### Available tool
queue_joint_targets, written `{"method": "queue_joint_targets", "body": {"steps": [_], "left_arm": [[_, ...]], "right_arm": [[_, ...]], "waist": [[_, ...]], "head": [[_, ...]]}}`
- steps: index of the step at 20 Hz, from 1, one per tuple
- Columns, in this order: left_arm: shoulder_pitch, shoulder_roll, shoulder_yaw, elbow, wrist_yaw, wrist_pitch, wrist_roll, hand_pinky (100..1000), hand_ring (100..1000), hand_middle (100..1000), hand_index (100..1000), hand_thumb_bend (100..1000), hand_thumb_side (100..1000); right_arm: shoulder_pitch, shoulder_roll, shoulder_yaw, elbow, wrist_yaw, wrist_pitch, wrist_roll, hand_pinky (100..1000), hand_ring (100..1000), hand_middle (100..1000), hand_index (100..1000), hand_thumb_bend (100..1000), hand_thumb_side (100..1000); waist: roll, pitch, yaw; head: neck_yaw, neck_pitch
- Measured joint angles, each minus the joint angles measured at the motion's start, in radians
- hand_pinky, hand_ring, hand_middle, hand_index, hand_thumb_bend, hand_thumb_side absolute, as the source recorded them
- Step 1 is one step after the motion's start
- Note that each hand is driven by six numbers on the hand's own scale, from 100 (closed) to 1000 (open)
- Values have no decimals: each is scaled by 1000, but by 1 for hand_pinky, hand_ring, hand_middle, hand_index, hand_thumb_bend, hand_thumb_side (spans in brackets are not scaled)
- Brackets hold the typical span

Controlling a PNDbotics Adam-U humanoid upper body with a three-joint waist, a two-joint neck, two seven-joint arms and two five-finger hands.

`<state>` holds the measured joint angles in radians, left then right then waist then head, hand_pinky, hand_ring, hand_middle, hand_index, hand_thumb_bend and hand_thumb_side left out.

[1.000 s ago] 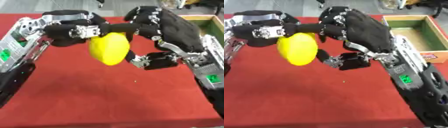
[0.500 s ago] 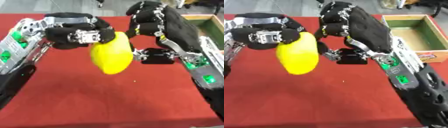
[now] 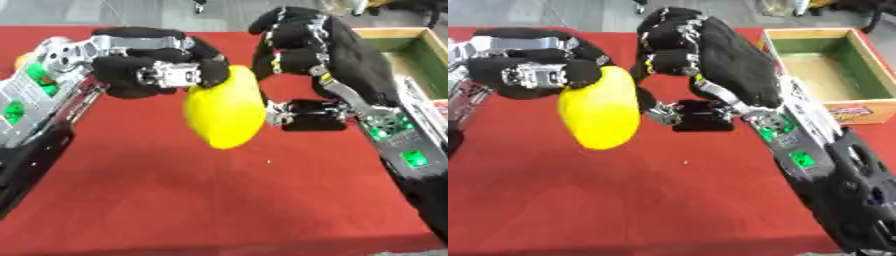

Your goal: Pick up the objects with one hand, pass them to the other hand, and then place them into the box on the other side of the table.

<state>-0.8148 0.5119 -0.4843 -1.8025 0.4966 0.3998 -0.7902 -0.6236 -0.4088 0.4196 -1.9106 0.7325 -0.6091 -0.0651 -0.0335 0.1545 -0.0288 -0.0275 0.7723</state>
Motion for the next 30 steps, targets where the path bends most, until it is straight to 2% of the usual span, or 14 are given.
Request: {"method": "queue_joint_targets", "body": {"steps": [1, 6, 13, 19, 20, 30], "left_arm": [[0, 0, 0, 2, -1, 0, 0, 588, 493, 446, 615, 100, 589], [4, 8, 1, 10, -7, -6, 5, 593, 492, 443, 612, 100, 583], [31, 70, 14, 4, -8, -17, 12, 594, 492, 441, 610, 100, 584], [40, 90, 18, -2, -8, -17, 12, 594, 492, 441, 610, 100, 584], [41, 90, 18, -2, -8, -17, 12, 594, 492, 440, 608, 100, 589], [57, 107, 18, 5, -21, -17, 10, 594, 491, 438, 604, 100, 593]], "right_arm": [[0, 0, 0, 0, 0, 0, 7, 702, 499, 478, 688, 100, 122], [0, 0, 0, 0, 2, 0, 45, 711, 522, 499, 773, 100, 156], [1, 0, -1, 0, 11, 6, 99, 722, 549, 530, 956, 100, 187], [5, 0, -1, 0, 21, 15, 123, 724, 551, 532, 967, 100, 190], [5, 0, -1, 0, 21, 17, 124, 724, 555, 536, 1000, 100, 201], [8, 0, -6, -2, 29, 52, 129, 718, 540, 517, 1000, 100, 182]], "waist": [[0, 0, 0], [0, 0, 0], [0, 2, 5], [0, 2, 7], [0, 2, 7], [0, 2, 10]], "head": [[0, 0], [0, 0], [0, 0], [-1, 0], [-1, 0], [0, 0]]}}
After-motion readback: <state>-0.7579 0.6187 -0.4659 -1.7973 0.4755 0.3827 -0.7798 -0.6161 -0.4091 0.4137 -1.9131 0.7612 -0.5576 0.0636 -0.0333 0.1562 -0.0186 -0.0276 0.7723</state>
